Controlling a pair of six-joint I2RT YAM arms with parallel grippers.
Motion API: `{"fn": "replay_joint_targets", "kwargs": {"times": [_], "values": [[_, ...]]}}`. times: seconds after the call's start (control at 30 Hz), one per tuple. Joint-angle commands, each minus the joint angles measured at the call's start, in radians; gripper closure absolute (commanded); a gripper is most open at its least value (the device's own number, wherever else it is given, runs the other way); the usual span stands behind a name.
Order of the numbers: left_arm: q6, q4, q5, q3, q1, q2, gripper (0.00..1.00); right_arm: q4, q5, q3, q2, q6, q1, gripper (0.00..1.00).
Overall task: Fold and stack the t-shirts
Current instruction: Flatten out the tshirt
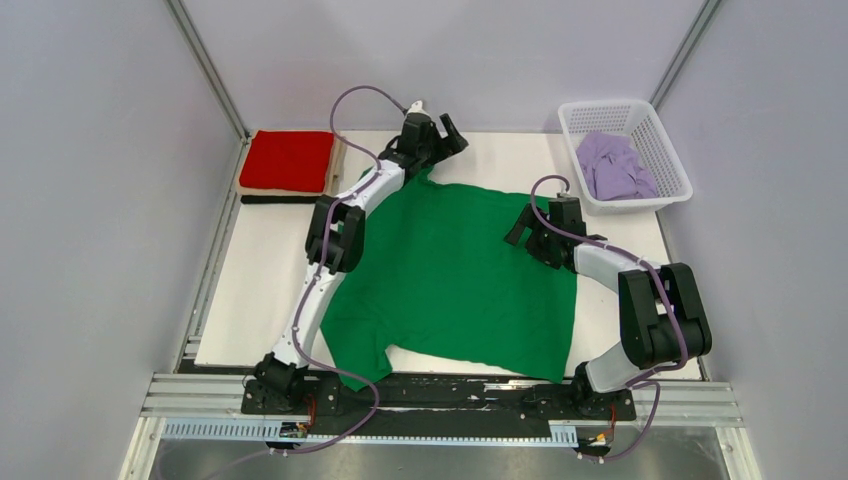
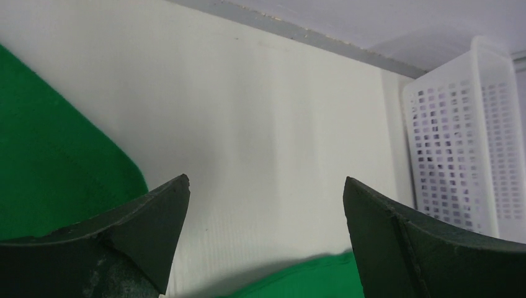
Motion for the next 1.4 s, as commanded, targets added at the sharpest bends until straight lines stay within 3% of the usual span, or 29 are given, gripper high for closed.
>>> {"fn": "replay_joint_targets", "kwargs": {"times": [0.0, 0.23, 0.43, 0.7, 1.37], "values": [[0.160, -0.066, -0.131, -0.118, -0.008, -0.207, 0.00, -0.041, 0.013, -0.023, 0.010, -0.013, -0.004, 0.00], [0.167, 0.003, -0.235, -0.433, -0.004, -0.414, 0.00, -0.041, 0.013, -0.028, 0.005, -0.015, -0.003, 0.00], [0.119, 0.022, -0.264, -0.526, 0.011, -0.453, 0.00, -0.042, 0.015, -0.029, -0.001, -0.016, -0.003, 0.00], [0.073, -0.054, -0.250, -0.471, 0.013, -0.378, 0.00, -0.045, 0.016, -0.024, 0.003, -0.021, -0.003, 0.00], [-0.058, -0.016, -0.138, -0.361, -0.016, -0.243, 0.00, -0.052, 0.026, -0.015, 0.024, -0.024, -0.003, 0.00]]}}
